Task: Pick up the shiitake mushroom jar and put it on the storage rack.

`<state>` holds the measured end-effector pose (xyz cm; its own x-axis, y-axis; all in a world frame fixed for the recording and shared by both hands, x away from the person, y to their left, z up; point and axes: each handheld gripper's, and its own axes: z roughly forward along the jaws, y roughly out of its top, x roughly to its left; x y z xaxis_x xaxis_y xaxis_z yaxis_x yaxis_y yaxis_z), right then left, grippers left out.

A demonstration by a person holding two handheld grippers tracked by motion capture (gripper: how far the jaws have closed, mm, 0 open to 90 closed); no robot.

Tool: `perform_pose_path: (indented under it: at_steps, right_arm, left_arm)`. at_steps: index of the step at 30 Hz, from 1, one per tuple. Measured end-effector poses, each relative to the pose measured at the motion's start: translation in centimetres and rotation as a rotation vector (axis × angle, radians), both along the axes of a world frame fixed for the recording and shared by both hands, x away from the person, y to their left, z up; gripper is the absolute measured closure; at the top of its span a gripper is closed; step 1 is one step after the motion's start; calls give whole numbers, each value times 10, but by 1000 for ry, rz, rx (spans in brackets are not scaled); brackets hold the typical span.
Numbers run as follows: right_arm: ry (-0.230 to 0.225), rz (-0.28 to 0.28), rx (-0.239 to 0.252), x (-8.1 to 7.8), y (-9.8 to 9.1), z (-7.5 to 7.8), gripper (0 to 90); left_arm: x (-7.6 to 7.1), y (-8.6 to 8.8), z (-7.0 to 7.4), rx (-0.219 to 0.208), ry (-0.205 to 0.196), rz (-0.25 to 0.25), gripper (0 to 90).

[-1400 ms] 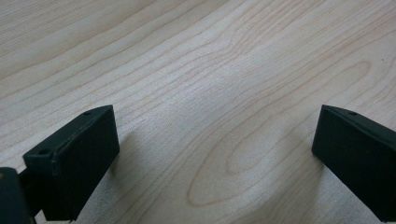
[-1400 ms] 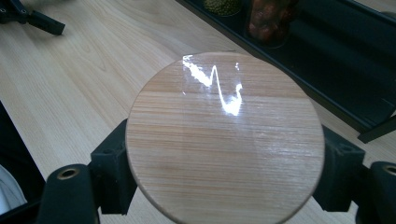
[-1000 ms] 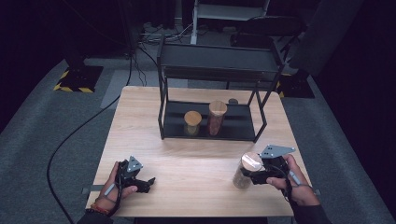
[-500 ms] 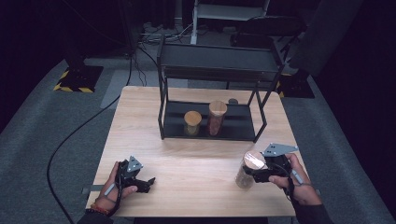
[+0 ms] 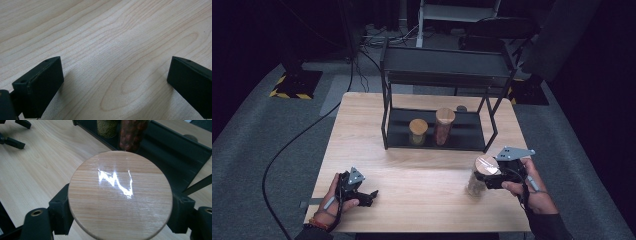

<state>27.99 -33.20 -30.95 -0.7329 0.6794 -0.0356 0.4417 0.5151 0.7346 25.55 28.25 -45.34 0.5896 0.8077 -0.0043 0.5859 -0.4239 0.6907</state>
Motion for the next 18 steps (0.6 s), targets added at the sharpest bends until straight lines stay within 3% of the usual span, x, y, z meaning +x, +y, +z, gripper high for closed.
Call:
perform_pose_path:
  at_steps: [12, 18]
  right_arm:
    - [-45, -22, -18, 6, 8, 17, 242]
    - [-45, -34, -21, 14, 13, 21, 241]
  left_arm:
    - [0, 0, 0, 0, 0, 0, 3]
    - [0, 0, 0, 0, 0, 0, 3]
